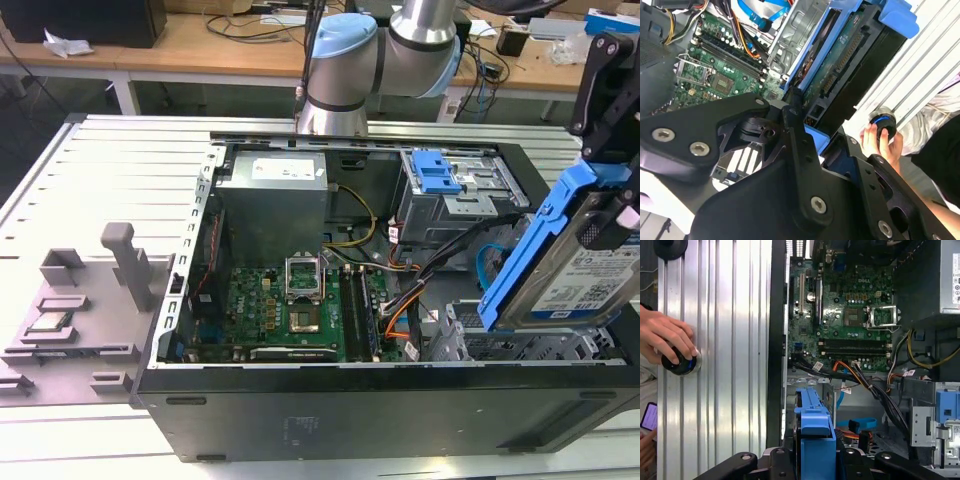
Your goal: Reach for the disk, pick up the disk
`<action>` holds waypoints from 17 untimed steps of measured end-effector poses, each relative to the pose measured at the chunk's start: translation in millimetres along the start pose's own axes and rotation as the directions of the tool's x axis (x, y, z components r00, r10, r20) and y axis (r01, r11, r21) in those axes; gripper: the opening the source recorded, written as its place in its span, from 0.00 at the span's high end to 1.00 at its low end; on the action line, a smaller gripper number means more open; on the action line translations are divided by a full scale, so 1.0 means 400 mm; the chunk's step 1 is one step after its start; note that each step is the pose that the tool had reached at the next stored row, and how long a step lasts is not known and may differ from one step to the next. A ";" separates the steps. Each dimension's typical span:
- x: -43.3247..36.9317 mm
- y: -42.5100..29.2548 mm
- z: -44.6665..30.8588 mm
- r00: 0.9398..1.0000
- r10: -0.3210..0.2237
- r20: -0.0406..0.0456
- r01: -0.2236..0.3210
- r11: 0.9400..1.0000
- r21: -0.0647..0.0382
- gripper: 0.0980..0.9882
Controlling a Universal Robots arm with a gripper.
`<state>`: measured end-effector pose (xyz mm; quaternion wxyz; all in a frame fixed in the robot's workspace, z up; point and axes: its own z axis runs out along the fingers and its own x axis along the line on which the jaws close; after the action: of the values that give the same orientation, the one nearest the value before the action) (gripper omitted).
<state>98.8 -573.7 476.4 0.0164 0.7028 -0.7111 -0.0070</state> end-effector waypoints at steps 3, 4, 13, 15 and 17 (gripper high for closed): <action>-0.001 0.000 0.006 1.000 0.007 0.001 -0.007 1.000 -0.001 0.70; -0.002 0.000 0.009 1.000 0.007 0.001 -0.007 1.000 -0.001 0.70; -0.030 -0.001 0.039 1.000 0.007 0.001 -0.007 1.000 -0.004 0.70; -0.039 -0.001 0.046 1.000 0.007 0.001 -0.007 1.000 -0.005 0.70; -0.044 -0.001 0.051 1.000 0.007 0.001 -0.007 1.000 -0.007 0.70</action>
<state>98.8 -556.3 455.8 0.0183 0.7002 -0.7136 -0.0097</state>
